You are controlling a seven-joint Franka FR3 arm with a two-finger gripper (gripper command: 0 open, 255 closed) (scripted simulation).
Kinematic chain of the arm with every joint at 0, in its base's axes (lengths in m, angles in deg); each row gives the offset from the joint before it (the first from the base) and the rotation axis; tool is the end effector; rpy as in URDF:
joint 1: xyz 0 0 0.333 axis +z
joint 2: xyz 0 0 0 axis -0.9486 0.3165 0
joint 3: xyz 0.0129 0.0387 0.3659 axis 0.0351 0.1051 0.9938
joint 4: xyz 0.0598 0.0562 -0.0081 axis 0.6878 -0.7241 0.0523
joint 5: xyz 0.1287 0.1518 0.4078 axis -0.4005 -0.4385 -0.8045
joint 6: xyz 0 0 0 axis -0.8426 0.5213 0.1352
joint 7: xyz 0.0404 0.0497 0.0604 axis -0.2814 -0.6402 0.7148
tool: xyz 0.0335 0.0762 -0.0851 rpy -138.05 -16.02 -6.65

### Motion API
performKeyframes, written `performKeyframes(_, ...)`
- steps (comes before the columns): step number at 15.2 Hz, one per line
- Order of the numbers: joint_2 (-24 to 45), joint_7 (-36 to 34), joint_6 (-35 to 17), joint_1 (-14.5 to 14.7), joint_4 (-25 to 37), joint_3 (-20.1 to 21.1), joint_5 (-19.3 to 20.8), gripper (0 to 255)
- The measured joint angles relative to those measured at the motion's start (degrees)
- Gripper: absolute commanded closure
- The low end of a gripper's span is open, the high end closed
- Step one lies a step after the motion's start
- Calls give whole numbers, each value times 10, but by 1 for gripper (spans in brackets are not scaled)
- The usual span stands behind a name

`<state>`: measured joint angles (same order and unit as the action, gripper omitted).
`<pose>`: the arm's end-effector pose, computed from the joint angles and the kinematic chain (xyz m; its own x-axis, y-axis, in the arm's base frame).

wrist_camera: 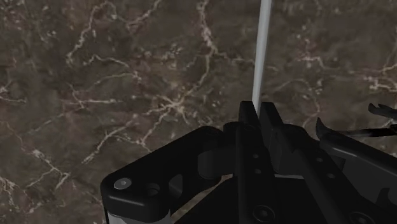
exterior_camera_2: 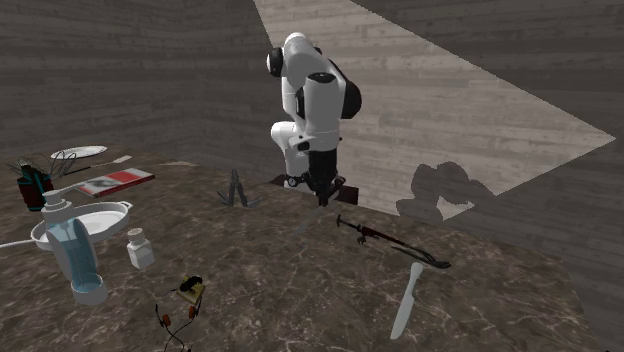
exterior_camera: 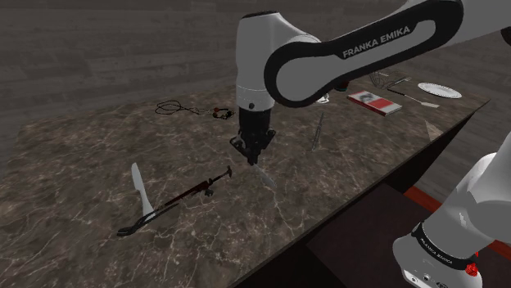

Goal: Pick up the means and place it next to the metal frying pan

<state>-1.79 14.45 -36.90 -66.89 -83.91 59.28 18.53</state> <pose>0.5081 0.3596 0.4316 0.9945 -0.0917 -0.0517 -0.0920 -0.9958 -0.0033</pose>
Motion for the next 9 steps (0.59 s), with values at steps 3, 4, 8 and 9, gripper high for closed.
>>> performKeyframes(3, -11, 3, 21, -1, 12, 1, -6, 255)
performKeyframes(4, -14, 3, 28, -1, 16, 1, -8, 255)
performKeyframes(8, -22, 6, 59, -2, 39, 0, -12, 255)
performKeyframes(9, -24, 7, 67, -2, 46, 0, -13, 255)
